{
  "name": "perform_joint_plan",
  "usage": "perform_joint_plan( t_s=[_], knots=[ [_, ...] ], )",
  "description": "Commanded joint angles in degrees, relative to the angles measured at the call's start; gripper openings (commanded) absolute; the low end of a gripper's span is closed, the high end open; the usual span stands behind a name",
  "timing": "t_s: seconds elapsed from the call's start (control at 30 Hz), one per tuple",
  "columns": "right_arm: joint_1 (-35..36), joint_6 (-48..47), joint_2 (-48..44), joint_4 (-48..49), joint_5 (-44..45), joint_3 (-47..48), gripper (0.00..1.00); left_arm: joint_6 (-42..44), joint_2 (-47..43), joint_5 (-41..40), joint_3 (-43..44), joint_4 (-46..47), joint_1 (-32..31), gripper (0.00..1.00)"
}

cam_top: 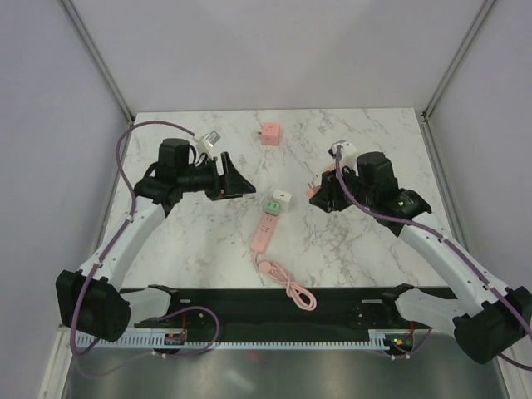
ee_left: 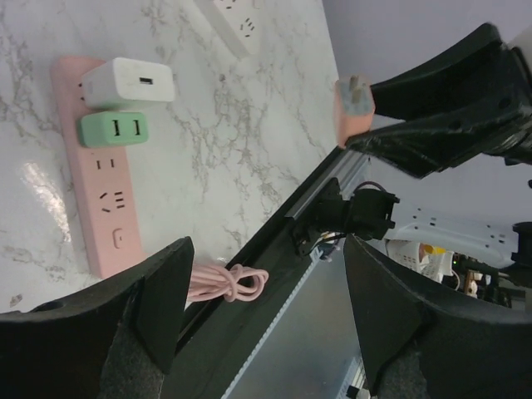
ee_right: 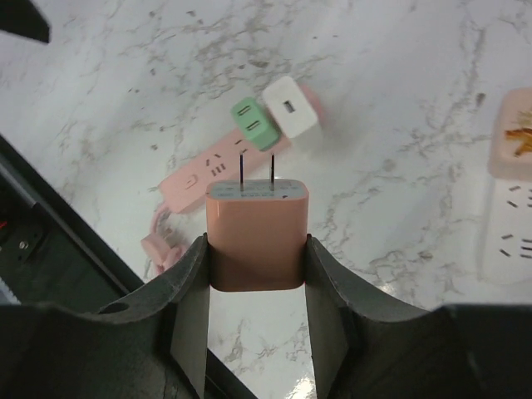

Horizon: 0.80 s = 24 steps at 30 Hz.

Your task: Insert the plug

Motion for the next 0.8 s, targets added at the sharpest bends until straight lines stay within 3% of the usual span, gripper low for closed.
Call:
perform_joint_plan(
  t_s=[0.0, 0.2, 0.57, 0.77],
  knots=[
    [6.07, -4.13, -1.83, 3.23, -2.36, 1.26, 0.00, -3.91, 1.97, 4.68, 4.54, 1.53, -1.72, 0.79],
    [18.73, -4.84, -3.76, 10.18, 7.02, -1.81, 0.00, -6.73, 3.39, 2.40, 5.25, 1.61, -7.43, 0.79],
    [24.29, -3.70, -0.86, 12.30, 10.73, -1.11, 0.00, -9.28, 5.49, 1.42, 1.48, 5.56, -12.62, 0.80],
    [25.35, -3.43, 0.37, 12.83, 11.61, -0.24, 0.00, -12.70, 6.99, 3.27, -1.69, 9.96, -14.20, 0.75]
  ],
)
